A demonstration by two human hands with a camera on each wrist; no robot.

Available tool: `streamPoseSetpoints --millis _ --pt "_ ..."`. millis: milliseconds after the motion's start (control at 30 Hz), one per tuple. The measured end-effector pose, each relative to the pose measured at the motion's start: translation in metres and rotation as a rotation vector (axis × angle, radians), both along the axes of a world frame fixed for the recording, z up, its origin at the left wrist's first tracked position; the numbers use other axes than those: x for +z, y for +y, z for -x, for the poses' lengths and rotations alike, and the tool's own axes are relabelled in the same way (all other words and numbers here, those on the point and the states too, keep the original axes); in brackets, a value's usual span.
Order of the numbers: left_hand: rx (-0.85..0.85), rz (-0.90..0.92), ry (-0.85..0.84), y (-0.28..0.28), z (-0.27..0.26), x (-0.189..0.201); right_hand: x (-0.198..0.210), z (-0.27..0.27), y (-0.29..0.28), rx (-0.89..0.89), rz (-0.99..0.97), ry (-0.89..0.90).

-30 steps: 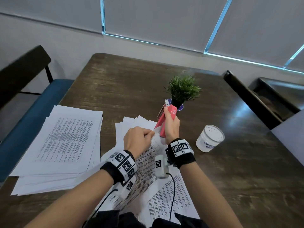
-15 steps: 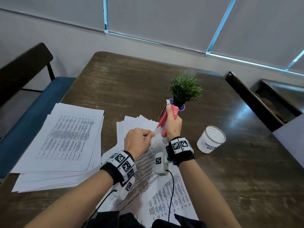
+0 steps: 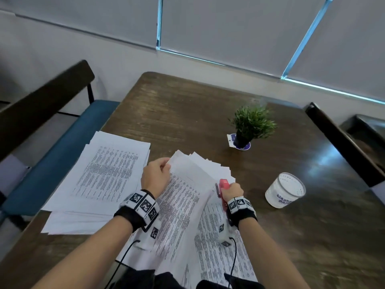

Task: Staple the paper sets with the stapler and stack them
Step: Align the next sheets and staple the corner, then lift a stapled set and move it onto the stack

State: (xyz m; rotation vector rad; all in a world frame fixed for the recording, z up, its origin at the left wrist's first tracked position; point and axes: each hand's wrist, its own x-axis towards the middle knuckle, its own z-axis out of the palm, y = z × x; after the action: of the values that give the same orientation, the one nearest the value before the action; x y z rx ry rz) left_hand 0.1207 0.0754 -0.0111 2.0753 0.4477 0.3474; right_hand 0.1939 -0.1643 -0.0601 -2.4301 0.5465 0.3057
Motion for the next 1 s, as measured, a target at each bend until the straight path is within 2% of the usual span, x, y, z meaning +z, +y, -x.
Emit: streamPoseSetpoints --millis 67,100,167,233,267,333,400,467,600,700,733,833,933,1000 --pt "0.022 0.063 -0.077 0.003 -0.002 0.005 0.006 0.004 0.005 -0.004 0.020 -0.077" --pt "0.030 0.097 -0.111 0.005 -0.004 0.008 0.008 0.005 0.008 -0.025 -0.039 -0.169" --pt "0.036 0.151 -0.173 0.008 -0.009 0.015 0.013 0.007 0.020 -0.072 -0.376 -0.279" --pt "0.048 0.172 -0.215 0.012 -0.014 0.022 0.011 0.010 0.034 -0.006 -0.776 -0.137" --pt "0.066 0.173 -0.229 0.013 -0.017 0.026 0.008 0.012 0.040 0.037 -0.879 -0.049" --pt "0.125 0.227 -0.260 0.018 -0.022 0.030 0.002 0.016 0.047 0.109 -0.874 0.037" --pt "0.170 0.311 -0.262 0.026 -0.024 0.030 -0.001 0.019 0.052 0.146 -0.788 -0.043" --pt "0.118 0.314 -0.175 0.035 -0.022 0.028 -0.006 0.017 0.051 0.126 -0.819 -0.140" --pt "-0.176 0.225 0.274 0.049 -0.005 0.005 0.001 0.007 0.048 0.019 -0.936 -0.218" --pt "-0.291 0.098 0.589 0.068 0.007 -0.037 0.000 -0.007 0.051 -0.068 -0.889 -0.239" --pt "-0.299 0.062 0.643 0.072 0.011 -0.047 -0.003 -0.010 0.052 -0.083 -0.861 -0.240" --pt "-0.201 0.041 0.589 0.078 0.018 -0.063 -0.010 -0.013 0.061 -0.077 -0.824 -0.185" --pt "-0.038 -0.130 0.470 0.092 0.026 -0.067 -0.020 -0.004 0.071 -0.051 -0.784 -0.095" --pt "0.088 -0.204 0.392 0.108 0.033 -0.068 -0.033 0.001 0.074 -0.009 -0.686 -0.079"
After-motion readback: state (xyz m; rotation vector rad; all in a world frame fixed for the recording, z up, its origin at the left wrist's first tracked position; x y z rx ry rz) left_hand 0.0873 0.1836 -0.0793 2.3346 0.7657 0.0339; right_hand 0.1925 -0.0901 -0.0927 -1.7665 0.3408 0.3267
